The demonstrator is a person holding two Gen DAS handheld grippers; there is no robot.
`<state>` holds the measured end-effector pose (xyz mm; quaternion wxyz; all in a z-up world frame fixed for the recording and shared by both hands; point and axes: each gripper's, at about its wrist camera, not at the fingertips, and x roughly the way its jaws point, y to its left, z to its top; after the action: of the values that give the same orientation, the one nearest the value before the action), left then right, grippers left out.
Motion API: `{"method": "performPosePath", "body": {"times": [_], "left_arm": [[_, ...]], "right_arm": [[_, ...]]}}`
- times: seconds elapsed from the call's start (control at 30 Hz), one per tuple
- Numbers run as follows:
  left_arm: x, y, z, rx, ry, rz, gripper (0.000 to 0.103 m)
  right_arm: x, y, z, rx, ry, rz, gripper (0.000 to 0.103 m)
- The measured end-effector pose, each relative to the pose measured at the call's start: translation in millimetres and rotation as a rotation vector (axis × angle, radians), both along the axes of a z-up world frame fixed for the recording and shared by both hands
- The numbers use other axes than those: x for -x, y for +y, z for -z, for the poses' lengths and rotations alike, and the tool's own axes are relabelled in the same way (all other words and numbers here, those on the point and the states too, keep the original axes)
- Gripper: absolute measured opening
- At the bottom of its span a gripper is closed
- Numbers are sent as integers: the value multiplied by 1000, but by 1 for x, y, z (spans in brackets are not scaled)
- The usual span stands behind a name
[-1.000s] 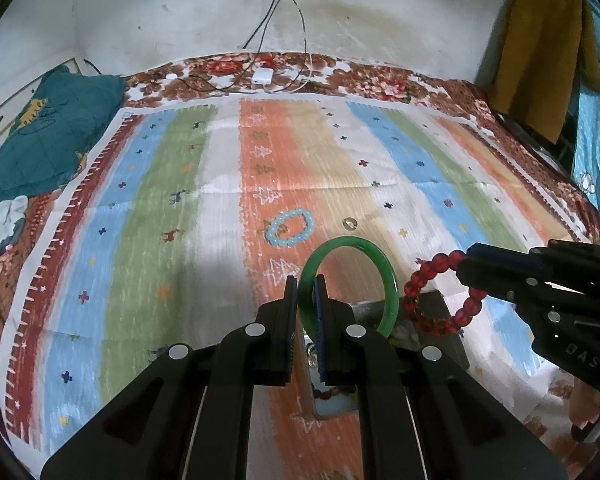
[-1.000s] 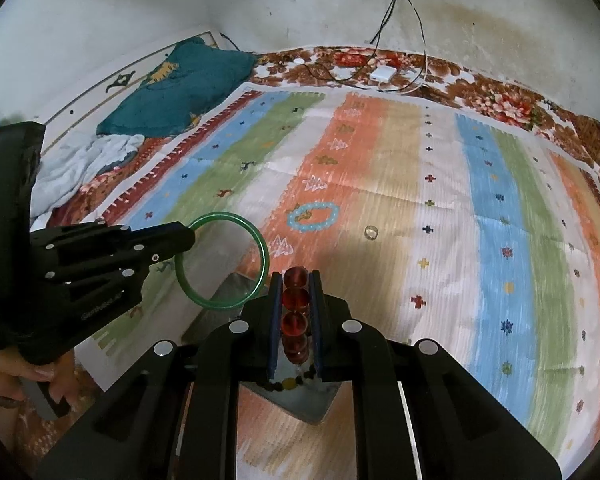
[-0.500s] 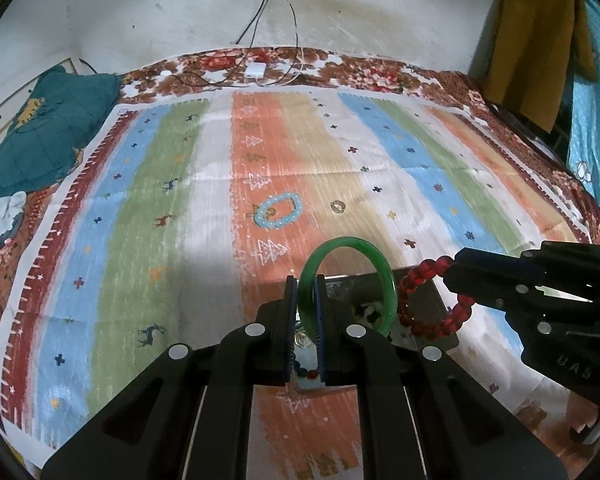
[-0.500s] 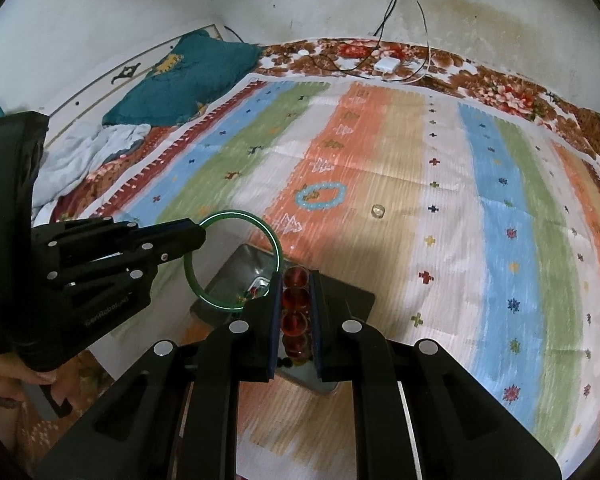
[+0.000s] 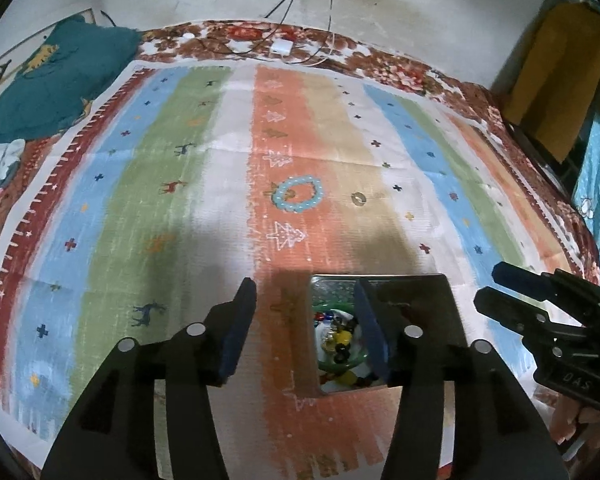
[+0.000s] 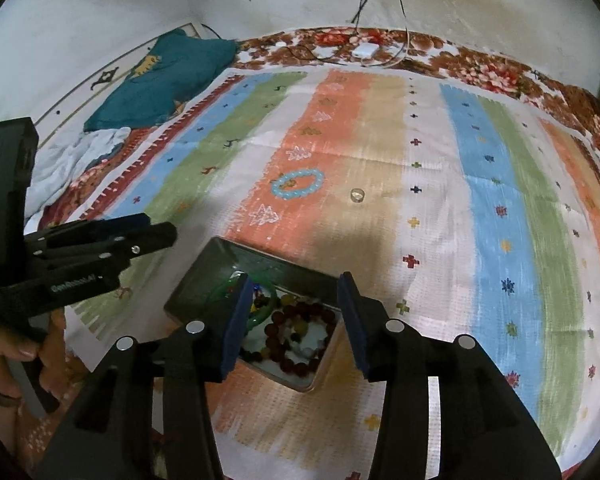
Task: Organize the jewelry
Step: 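Open both tools to drop bangle and red bracelet into the tin box, then move left tool to light-blue bead bracelet while right tool approaches gold ring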
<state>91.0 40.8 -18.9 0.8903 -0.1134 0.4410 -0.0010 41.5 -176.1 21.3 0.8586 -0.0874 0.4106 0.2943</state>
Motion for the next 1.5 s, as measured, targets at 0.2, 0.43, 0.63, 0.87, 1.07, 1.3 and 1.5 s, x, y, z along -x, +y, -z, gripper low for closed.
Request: {"method": "performPosePath", "body": {"times": [0.2,0.43,0.63,0.87,1.07,1.3,1.5], "left_arm": [[-4,0,1,-21,-5,2,61],[-18,0,5,-57,-5,13,68],[-30,3,10,-76,3,16,70],[-43,11,12,-110,-51,15,72],[-53,12,18,-114,-51,36,74],[-62,3,23,-159,-79,74,75],[-76,1,30,-157,-62,87,75]], "right_arm": [[-6,-2,1,-8,4,21,54],[-28,-3,4,-17,-3,65,62],[-45,2,10,2,-3,73,63],[-59,2,13,16,-34,103,64],[-70,7,16,-3,-54,111,64],[-80,14,19,-4,-50,111,64],[-89,12,17,-25,-91,153,64]]}}
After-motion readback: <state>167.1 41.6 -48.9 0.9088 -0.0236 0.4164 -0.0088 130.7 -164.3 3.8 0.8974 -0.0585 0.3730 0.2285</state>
